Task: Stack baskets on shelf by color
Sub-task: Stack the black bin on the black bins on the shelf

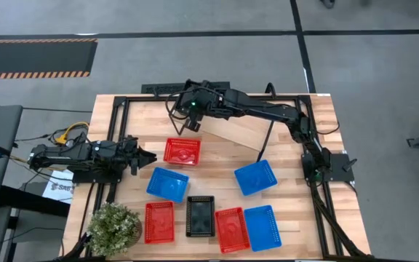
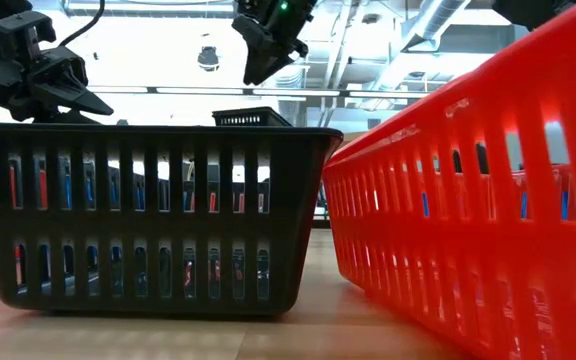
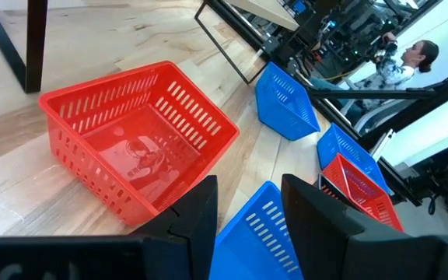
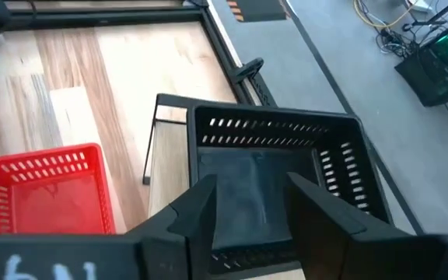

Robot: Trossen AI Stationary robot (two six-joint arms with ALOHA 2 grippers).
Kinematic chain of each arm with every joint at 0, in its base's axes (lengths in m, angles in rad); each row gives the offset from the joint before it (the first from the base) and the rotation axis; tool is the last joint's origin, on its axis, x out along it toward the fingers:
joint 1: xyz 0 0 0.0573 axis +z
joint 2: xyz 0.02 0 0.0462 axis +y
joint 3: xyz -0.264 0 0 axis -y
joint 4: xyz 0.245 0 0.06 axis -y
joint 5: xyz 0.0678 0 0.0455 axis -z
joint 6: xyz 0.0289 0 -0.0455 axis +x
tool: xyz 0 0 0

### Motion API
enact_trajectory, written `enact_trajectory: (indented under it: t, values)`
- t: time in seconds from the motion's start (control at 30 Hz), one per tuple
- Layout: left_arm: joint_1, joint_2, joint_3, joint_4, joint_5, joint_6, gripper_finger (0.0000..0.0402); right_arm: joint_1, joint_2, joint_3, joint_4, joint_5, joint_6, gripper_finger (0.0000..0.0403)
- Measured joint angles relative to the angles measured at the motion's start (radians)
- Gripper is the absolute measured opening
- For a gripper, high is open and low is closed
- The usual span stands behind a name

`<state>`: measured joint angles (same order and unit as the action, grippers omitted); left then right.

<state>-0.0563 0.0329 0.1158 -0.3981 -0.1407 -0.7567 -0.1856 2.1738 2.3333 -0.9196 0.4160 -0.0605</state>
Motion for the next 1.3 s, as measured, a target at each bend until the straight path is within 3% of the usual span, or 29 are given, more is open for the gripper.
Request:
enact_trajectory:
  t: [0.27, 0.47, 0.6, 0.77, 0.97, 1.13, 1.3]
  values:
    - [0.000, 0.000, 0.000, 0.001, -0.001, -0.005, 0.0130, 0.013, -0.030, 0.022, -0.027, -0.020, 0.046, 0.0176]
    - [0.000, 0.000, 0.000, 0.005, 0.019, -0.006, 0.0130, 0.054, -0.102, 0.021, -0.129, -0.294, 0.226, 0.0174]
    - [0.000, -0.002, 0.000, 0.006, 0.031, -0.010, 0.0130, 0.147, -0.100, 0.017, -0.277, -0.425, 0.284, 0.0175]
    - [0.000, -0.001, 0.000, 0.007, 0.035, -0.011, 0.0130, 0.340, -0.092, -0.008, -0.403, -0.429, 0.357, 0.0171]
    - [0.000, 0.000, 0.000, 0.006, 0.035, -0.010, 0.0130, 0.511, -0.091, -0.184, -0.203, -0.395, 0.362, 0.0169]
    - [0.000, 0.000, 0.000, 0.006, 0.031, -0.010, 0.0130, 0.499, -0.089, -0.382, 0.035, -0.411, 0.367, 0.0177]
    - [0.000, 0.000, 0.000, 0.005, 0.027, 0.001, 0.0130, 0.468, -0.090, -0.482, 0.103, -0.413, 0.370, 0.0176]
